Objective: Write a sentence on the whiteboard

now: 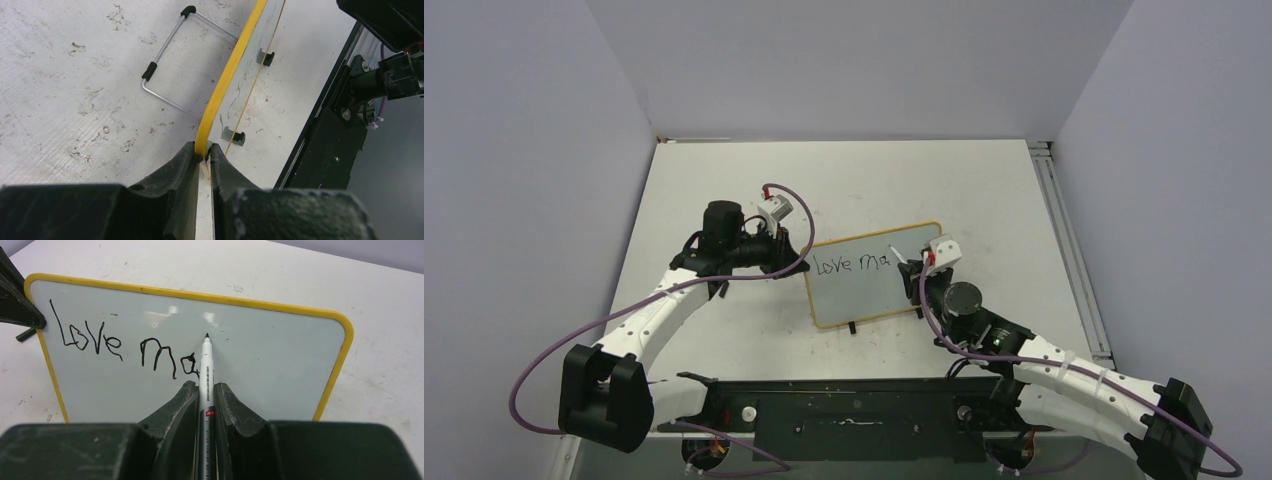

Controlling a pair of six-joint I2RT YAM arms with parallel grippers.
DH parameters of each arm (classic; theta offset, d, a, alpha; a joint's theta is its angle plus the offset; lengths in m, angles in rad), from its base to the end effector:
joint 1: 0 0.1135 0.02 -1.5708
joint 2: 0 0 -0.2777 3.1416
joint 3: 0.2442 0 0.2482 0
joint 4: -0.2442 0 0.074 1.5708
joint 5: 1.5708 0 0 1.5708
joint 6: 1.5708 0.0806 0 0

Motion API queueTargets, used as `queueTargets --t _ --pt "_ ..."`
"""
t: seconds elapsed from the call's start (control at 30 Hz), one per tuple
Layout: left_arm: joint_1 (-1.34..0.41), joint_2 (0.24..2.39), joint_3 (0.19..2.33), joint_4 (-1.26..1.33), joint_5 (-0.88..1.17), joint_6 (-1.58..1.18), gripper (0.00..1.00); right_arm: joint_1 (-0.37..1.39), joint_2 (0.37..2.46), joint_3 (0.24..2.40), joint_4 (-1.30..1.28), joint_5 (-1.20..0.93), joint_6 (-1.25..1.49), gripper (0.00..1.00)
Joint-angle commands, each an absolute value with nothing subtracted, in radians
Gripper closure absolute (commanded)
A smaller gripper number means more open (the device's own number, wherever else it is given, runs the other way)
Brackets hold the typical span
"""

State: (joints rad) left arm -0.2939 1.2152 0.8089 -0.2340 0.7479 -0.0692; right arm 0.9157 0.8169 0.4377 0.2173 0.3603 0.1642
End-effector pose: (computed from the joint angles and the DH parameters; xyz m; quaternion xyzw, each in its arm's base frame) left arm 0.2473 -0.1321 0.2543 0.2561 0.8083 -0.3965 0.3518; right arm 0.1586 0.1598 0.2585 -0.1671 0.7399 0.2104 0.6167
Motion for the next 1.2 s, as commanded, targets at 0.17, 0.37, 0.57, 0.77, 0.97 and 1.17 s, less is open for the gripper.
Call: queueTargets --t 0.17,0.37,0.57,0.77,0.97,1.17 --pt "-0.295 1.205 0.842 -0.251 0.718 -0.049 1.0 0.909 0.814 0.437 0.2 0.402 0.22 0.95" --pt "-0.295 1.206 0.842 -0.249 0.724 -0.05 1.0 0.913 0.782 0.393 0.143 0.4 0.303 0.95" --pt "-0.296 1.207 0.841 -0.247 0.727 -0.052 1.0 0.931 0.778 0.37 0.107 0.401 0.351 0.95" --pt "-0.298 1.211 0.841 -0.245 0.727 -0.054 1.0 0.958 0.751 0.371 0.084 0.43 0.364 0.95" --pt "-0.298 1.211 0.841 -0.246 0.725 -0.054 1.0 0.99 0.707 0.39 0.1 0.477 0.338 0.95" --pt "-0.298 1.21 0.841 -0.247 0.724 -0.054 1.0 0.993 0.71 0.395 0.163 0.519 0.294 0.95"
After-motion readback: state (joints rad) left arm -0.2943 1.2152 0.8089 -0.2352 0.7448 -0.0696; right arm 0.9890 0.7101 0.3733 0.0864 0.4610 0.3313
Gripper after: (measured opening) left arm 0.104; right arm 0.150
